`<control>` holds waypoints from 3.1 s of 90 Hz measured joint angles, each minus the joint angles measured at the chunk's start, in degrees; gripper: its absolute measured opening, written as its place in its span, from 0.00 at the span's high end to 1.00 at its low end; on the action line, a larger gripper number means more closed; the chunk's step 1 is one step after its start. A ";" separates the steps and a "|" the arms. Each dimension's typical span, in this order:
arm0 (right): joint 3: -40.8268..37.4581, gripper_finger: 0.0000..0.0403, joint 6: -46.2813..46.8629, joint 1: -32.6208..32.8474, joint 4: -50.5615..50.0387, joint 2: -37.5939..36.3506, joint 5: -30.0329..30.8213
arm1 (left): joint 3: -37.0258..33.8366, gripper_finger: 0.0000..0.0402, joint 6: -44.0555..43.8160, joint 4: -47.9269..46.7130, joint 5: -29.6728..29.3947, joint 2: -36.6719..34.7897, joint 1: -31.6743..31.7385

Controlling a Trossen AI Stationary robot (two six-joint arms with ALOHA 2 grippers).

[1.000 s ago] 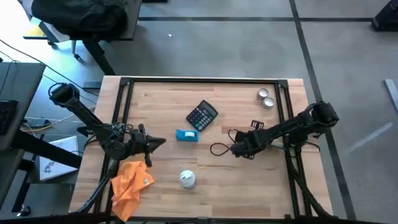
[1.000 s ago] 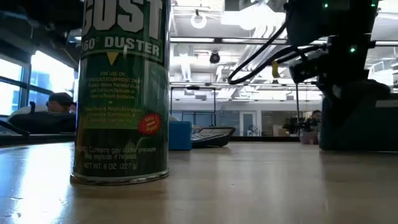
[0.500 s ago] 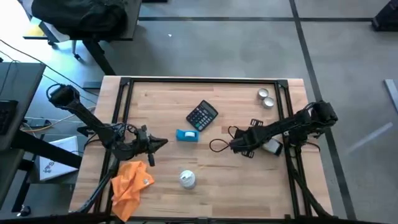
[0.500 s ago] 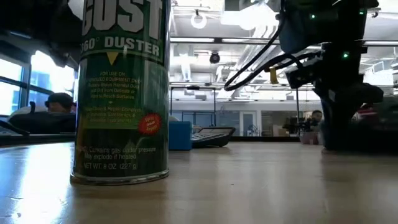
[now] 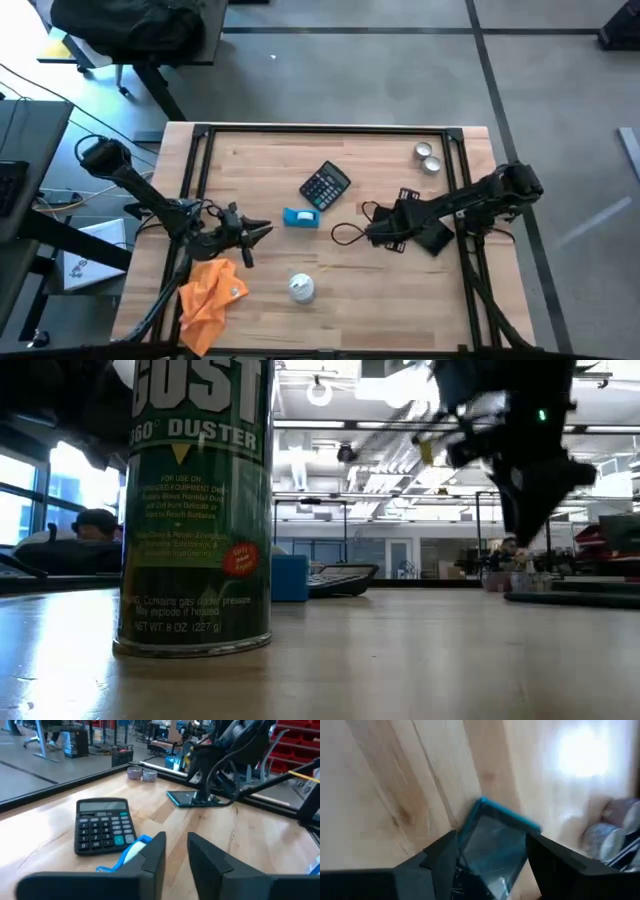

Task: Apply microfiber cloth
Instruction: Wipe the front of the cellphone using microfiber cloth

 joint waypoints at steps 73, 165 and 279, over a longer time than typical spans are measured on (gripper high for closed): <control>12.30 0.50 15.53 19.62 3.66 0.00 9.33 | 21.63 0.68 -47.18 -48.23 38.81 3.90 -14.97; 10.59 0.50 16.56 19.32 5.45 0.04 12.67 | 25.27 0.97 -62.12 -75.98 56.99 25.09 -15.23; 16.32 0.50 -40.40 6.23 63.57 0.04 11.08 | 40.30 1.00 28.60 -15.02 40.47 6.68 18.89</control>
